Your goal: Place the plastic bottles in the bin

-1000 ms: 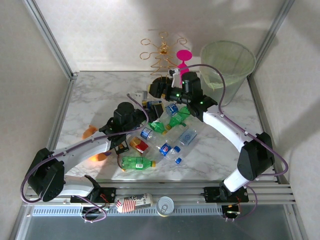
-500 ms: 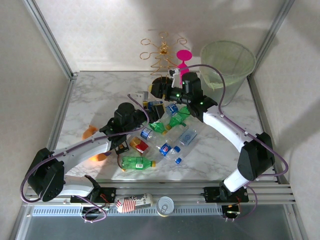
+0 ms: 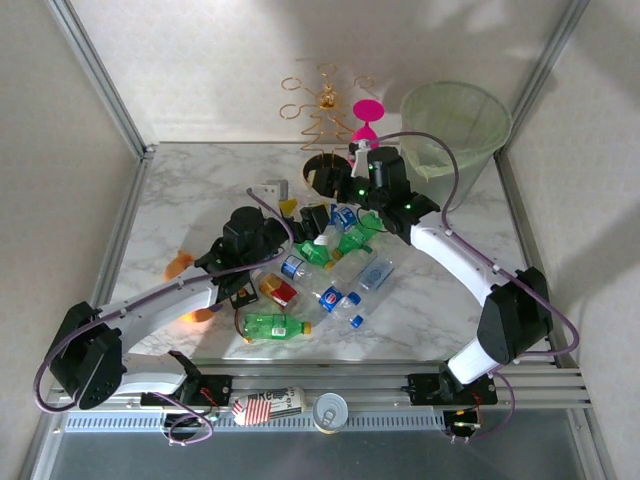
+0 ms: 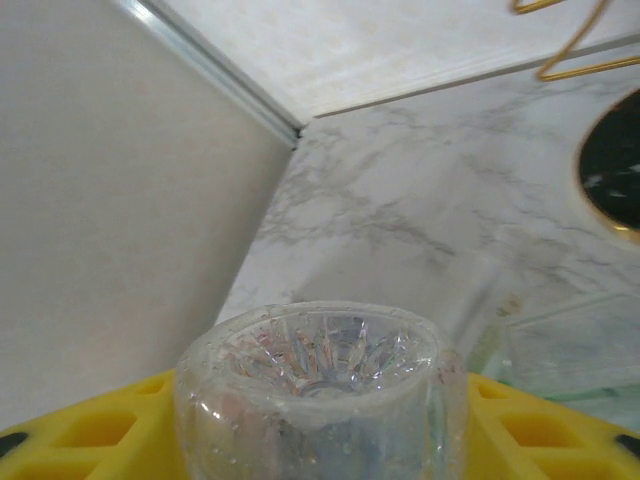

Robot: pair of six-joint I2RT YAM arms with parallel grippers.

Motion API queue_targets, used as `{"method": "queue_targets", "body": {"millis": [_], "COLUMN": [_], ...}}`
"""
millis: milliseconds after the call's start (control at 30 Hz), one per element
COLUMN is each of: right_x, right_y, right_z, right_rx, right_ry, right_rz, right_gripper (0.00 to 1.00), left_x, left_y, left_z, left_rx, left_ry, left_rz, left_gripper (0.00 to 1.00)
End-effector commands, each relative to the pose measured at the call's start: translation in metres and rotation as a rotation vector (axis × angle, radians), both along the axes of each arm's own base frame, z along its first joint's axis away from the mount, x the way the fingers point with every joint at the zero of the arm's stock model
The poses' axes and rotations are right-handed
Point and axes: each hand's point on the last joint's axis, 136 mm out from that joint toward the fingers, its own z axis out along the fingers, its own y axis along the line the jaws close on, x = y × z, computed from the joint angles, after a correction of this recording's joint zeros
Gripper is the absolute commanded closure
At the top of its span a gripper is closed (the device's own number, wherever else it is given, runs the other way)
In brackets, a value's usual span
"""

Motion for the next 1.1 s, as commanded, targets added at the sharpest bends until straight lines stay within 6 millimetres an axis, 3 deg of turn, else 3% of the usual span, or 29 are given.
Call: {"method": "queue_targets", "body": {"millis": [0,167,267,567,700,833,1067], "right_x": [0.009,0.022,0.033,0.079,0.102,0.125,0.157], "right_y": [-0.040,-0.090,-0.121,-0.212,-0.254,-0.292,-0.331], "right_z": [0.023,0.052,0.072,0.167,0.197,0.212,0.198], "right_rx": [-0.028,-0.079,-0.092,-0.131,-0.149,-0.181,-0.281], "right_ry": [-0.058,-0.140,-0.183,-0.372,-0.427,-0.468,-0.474], "right_rz": [-0.104,-0.227,-0.286,-0.489,-0.614,-0.751,-0.919], "right_gripper": [0.46,0.46,0.46,0.47,0.48,0.48,0.48], "left_x": [0.013,0.027,0.029,0.030,0.030,0.027,0.019], "left_y": [0.039,0.090,0.106,0.107,0.108,0.110,0.118], "left_z": [-0.007,-0.050,-0.073,-0.090,-0.092,-0.092,-0.093], "left_rx": [-0.019,-0.015,-0.036,-0.063,-0.043,-0.032,0.000], "left_ry": [0.041,0.187,0.257,0.311,0.313,0.310,0.306], "left_rz": [0.203,0.416,0.464,0.473,0.476,0.475,0.491], "left_gripper": [0.00,0.00,0.00,0.00,0.00,0.00,0.00]}}
